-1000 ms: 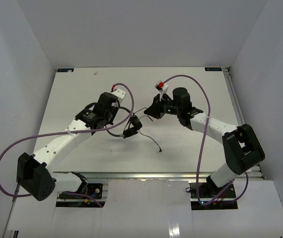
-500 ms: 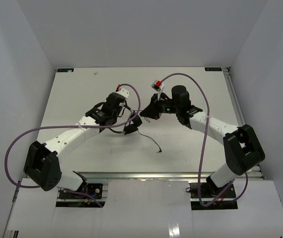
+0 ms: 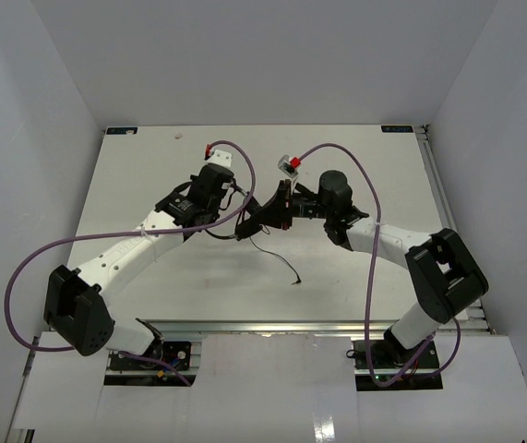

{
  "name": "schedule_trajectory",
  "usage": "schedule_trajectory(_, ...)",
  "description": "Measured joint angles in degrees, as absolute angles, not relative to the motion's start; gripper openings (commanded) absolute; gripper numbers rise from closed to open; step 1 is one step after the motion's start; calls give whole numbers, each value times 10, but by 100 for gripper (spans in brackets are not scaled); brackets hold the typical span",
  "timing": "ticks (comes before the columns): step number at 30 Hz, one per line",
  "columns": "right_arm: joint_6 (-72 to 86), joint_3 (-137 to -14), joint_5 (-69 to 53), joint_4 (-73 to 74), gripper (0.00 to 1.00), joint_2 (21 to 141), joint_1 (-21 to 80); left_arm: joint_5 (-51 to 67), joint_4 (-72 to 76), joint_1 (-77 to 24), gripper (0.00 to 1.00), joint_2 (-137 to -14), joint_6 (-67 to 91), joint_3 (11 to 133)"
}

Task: Wrap the headphones

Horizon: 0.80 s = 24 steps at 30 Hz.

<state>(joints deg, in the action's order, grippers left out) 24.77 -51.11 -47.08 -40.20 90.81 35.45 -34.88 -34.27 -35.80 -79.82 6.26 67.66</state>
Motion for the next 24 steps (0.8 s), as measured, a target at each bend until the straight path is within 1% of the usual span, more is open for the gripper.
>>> schedule_trajectory(6,333,-495,-499,-524,8,948,356,-350,-372,-358,0,-798,114,679)
schedule_trajectory(9,391,-487,-515,-616,8,974,357,-349,-392,-358,0,-797,141,686)
schedule_trajectory(12,460,-483,-530,-673,8,1005,357,-345,-411,-358,0,-790,165,698)
schedule_trajectory(17,518,-476,-539,-711,8,1025,357,-328,-454,-358,0,-780,196,728)
schedule_trajectory(24,535,-469,-540,-744,8,1024,357,-313,-498,-358,0,-776,228,759)
